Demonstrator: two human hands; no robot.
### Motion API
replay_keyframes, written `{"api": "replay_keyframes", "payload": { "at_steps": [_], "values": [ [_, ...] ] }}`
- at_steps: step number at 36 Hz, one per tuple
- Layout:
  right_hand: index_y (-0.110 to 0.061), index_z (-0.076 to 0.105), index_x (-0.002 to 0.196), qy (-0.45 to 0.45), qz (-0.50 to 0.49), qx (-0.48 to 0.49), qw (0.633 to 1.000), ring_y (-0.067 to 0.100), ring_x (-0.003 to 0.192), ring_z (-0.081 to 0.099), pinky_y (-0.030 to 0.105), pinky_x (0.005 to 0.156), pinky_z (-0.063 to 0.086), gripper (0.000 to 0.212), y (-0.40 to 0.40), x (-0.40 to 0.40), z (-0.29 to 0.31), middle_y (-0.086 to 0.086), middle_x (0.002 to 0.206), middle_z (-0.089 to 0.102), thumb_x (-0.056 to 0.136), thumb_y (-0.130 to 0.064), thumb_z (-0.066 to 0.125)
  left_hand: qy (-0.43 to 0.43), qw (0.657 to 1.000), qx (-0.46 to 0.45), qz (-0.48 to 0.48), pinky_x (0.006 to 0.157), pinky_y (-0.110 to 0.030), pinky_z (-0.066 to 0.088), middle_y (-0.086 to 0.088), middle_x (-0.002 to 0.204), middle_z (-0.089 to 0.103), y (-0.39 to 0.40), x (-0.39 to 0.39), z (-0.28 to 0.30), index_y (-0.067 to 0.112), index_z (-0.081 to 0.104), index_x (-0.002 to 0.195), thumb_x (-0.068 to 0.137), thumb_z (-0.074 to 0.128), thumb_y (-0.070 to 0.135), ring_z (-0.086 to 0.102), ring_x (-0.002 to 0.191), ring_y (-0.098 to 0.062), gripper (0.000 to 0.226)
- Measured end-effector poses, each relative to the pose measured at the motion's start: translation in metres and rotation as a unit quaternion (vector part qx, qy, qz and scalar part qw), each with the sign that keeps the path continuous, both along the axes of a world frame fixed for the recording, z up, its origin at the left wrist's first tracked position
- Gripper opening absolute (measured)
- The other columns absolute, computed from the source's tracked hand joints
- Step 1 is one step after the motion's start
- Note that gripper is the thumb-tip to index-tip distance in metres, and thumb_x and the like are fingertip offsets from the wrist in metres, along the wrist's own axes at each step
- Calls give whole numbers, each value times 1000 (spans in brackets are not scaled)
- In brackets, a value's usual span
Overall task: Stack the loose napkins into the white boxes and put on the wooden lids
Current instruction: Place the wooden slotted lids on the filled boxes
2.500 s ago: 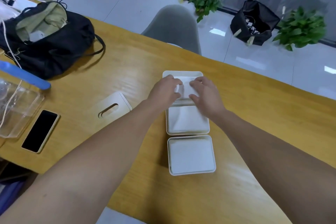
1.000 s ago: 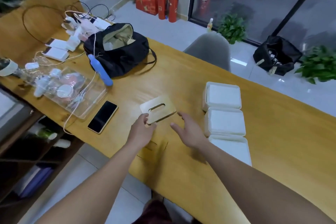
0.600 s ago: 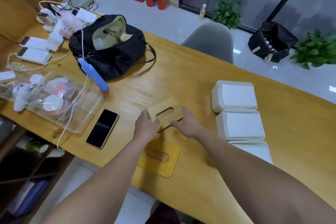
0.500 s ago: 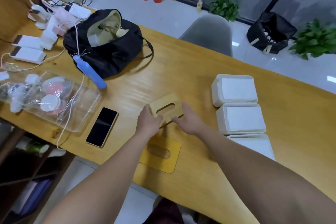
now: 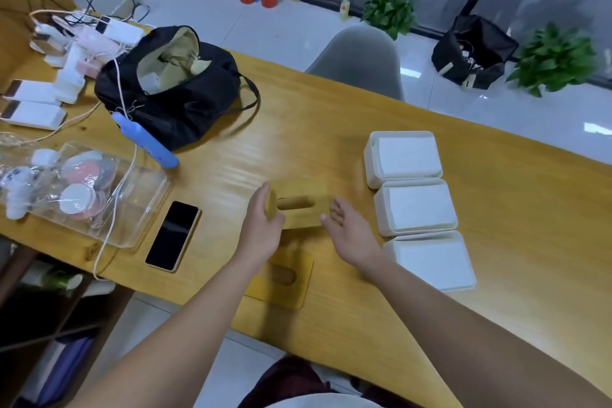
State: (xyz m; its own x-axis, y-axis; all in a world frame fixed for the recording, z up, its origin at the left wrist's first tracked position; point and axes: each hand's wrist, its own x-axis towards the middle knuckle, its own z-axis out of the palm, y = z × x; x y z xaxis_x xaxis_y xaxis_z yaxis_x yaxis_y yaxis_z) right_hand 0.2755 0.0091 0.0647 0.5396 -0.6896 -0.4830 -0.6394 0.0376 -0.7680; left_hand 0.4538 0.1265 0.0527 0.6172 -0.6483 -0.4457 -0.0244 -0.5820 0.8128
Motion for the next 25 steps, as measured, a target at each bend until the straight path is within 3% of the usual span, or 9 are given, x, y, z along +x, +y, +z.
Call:
{"api": "replay_keyframes", "payload": {
  "at_steps": [3, 6, 9, 11, 15, 18, 21, 25],
  "values": [
    [-21, 45, 161, -23, -38, -60, 997, 8, 123, 63, 33, 108, 53, 62, 1, -26, 13, -1, 143, 60, 106, -39, 67, -13, 1000, -27, -3, 125, -44, 41, 20, 172, 32, 4, -26, 21, 42, 30, 169, 113, 58, 38, 34, 158, -10, 62],
    [-26, 56, 147, -61, -61, -77, 993, -4, 95, 62, 11, 88, 49, 47, -7, -59, 26, -9, 114, 60, 103, -28, 72, 1, 999, -53, -12, 122, -47, 46, 18, 166, 42, 2, -57, 37, 41, 33, 168, 112, 59, 38, 41, 154, -10, 62],
    [-32, 59, 130, -94, -98, -84, 987, 7, 83, 66, 13, 75, 50, 33, -18, -97, 41, -5, 104, 63, 103, -18, 73, 9, 998, -61, -25, 119, -45, 49, 20, 162, 46, -3, -93, 41, 44, 37, 165, 111, 62, 33, 45, 149, -6, 61],
    [-31, 60, 124, -98, -130, -70, 984, 20, 81, 71, 27, 72, 56, 29, -26, -126, 46, -3, 105, 66, 103, -16, 72, 19, 997, -70, -24, 117, -43, 51, 22, 161, 47, -9, -122, 42, 48, 40, 162, 107, 66, 36, 46, 147, -3, 61],
    [-28, 62, 120, -75, -173, -39, 981, 16, 83, 77, 40, 73, 66, 24, -38, -183, 48, -4, 106, 72, 102, -15, 72, 18, 997, -74, -29, 114, -38, 53, 27, 154, 45, -19, -185, 40, 45, 43, 159, 103, 72, 42, 48, 140, 1, 63],
    [-23, 62, 120, -69, -190, -32, 979, 15, 85, 77, 25, 59, 60, 20, -44, -220, 48, -1, 104, 76, 104, -16, 71, 15, 998, -52, -41, 114, -36, 52, 27, 153, 41, -26, -226, 38, 40, 38, 165, 104, 71, 41, 47, 138, 1, 69],
    [-23, 64, 116, -48, -180, -42, 982, 1, 72, 72, 13, 51, 47, 18, -48, -251, 43, -5, 98, 77, 103, -15, 73, 17, 998, -36, -48, 112, -35, 53, 24, 152, 41, -33, -255, 35, 36, 39, 165, 105, 70, 37, 48, 135, 2, 67],
    [-16, 64, 116, -53, -192, -28, 979, 13, 74, 71, 12, 47, 45, 18, -55, -272, 40, 1, 98, 76, 102, -9, 73, 2, 999, -17, -49, 90, -15, 50, 17, 150, 46, -36, -278, 36, 35, 40, 164, 110, 63, 24, 53, 116, 22, 60]
  ]
}}
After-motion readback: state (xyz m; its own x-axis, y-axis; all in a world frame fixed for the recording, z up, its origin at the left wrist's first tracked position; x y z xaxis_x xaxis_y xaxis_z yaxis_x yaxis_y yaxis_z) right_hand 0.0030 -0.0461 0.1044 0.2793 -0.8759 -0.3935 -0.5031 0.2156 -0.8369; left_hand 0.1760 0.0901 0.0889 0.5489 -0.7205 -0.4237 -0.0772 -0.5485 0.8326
